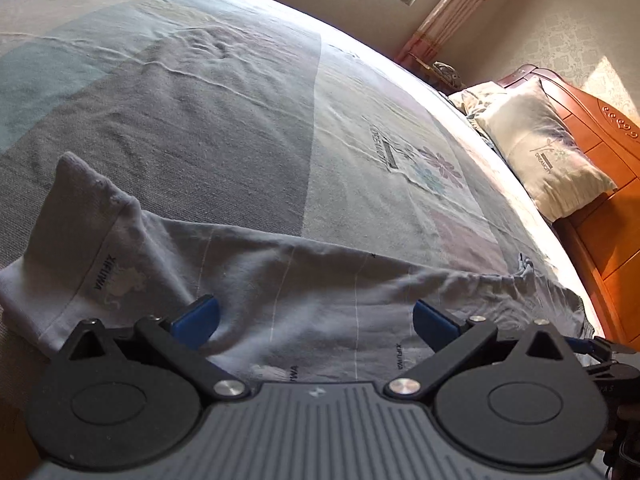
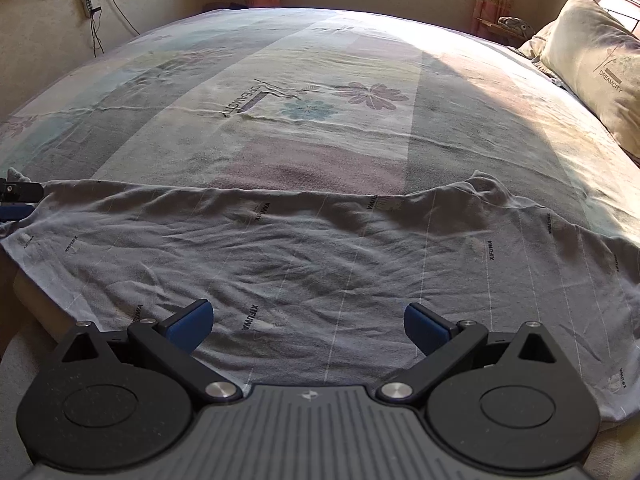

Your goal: Fold clothes

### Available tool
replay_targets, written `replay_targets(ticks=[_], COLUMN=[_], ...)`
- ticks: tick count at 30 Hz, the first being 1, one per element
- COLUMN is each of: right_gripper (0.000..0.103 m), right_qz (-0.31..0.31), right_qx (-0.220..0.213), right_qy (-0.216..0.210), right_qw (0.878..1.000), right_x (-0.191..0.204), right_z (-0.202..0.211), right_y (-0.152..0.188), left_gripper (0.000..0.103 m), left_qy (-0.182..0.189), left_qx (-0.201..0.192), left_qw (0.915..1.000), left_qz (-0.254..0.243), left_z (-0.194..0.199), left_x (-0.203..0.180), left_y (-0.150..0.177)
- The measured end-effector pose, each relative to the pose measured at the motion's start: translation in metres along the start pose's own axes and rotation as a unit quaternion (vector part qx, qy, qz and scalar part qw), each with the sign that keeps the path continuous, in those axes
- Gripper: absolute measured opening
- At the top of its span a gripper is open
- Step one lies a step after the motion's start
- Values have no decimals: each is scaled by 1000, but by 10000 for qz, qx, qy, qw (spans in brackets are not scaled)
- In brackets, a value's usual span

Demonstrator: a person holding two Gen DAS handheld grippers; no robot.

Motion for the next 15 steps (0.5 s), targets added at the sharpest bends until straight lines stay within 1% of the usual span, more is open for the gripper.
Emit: replay_targets(ticks=[2, 6, 8, 11, 15], right_gripper=[103, 103, 103, 103, 103], right_qz=[-2, 121, 277, 496, 663], right_qx=[46, 9, -73, -142, -72], right_qy=[-58, -191, -265, -413, -615], right_qw=[10000, 9997, 9992, 9978, 9959], right_x=[2, 11, 17, 28, 48], right_z=[-4, -5, -2, -1, -7], right_y=[1, 2, -1, -7, -11], left_gripper=[102, 102, 102, 102, 102], left_qy=[68, 113, -17, -304, -678], left_qx=[106, 136, 23, -153, -293], left_qw=[9999, 9997, 9998, 9994, 9963], left_qz=[-40, 163, 186, 45, -434], left_z=[0, 0, -1, 0, -1], left_x=[-3, -2, -6, -20, -40], left_y=[0, -5, -7, -6, -1])
Point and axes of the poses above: each gripper's, at about its wrist camera, not at the fingertips, and z roughly against the way its jaws point, x to its left, y to its underside, the point moved 7 cm from there along -z, roughly the way its jaws point, and after that the axes turned 8 degrees about x, right-handed, at the moved point
